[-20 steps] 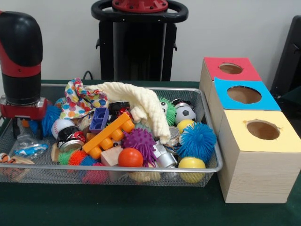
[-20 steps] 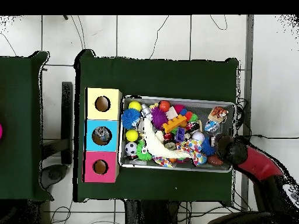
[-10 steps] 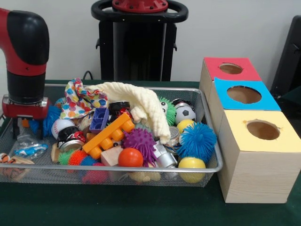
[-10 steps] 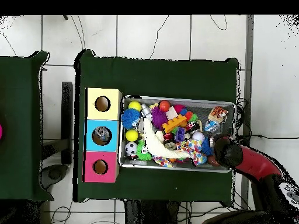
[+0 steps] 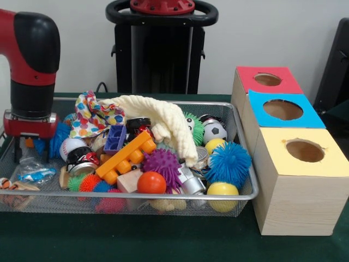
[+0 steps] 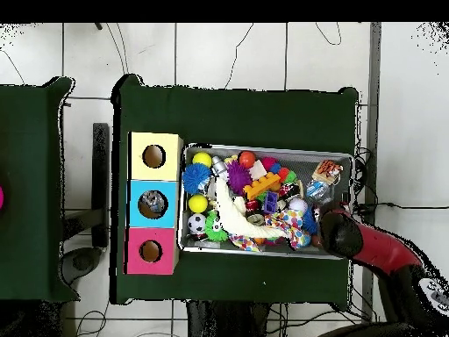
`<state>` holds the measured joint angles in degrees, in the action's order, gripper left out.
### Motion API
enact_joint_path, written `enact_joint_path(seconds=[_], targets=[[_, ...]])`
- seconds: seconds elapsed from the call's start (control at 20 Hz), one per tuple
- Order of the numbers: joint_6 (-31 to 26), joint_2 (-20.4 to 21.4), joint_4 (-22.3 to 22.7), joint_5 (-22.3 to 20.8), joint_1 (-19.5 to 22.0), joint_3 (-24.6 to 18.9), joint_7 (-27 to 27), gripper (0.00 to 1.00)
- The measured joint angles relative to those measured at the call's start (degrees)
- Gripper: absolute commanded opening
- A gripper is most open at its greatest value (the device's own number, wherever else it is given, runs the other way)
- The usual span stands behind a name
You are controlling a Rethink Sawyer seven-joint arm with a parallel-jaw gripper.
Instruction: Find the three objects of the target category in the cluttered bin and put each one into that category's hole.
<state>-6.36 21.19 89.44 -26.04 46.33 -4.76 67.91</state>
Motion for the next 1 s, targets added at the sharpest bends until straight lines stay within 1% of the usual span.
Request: enact_joint_path(seconds=[0.2, 0.3, 0.35, 0.45, 0.5, 0.7, 0.8, 0.9, 0.95, 1.0], targets=[[3.4, 0.2, 1.2, -2.4, 0.9, -0.6, 0.0, 1.00], [4.9, 0.4, 1.3, -3.3, 0.8, -0.7, 0.0, 1.00], [6.8, 0.4, 1.2, -3.9, 0.4, -0.8, 0.0, 1.00], [8.7, 0.4, 1.0, -4.2, -0.1, -0.8, 0.0, 1.00], [11.6, 0.3, 0.8, -4.3, -1.0, -0.8, 0.0, 1.00], [15.5, 0.2, 0.5, -4.3, -2.9, -0.8, 0.0, 1.00], [17.7, 0.2, 0.3, -4.3, -4.8, -0.6, 0.0, 1.00], [18.2, 0.2, 0.3, -4.3, -5.7, -0.3, 0.0, 1.00], [18.7, 0.1, 0.1, -4.3, -7.2, 0.2, 0.0, 1.00], [18.7, 0.1, -0.1, -4.3, -7.7, 0.4, 0.0, 1.00]])
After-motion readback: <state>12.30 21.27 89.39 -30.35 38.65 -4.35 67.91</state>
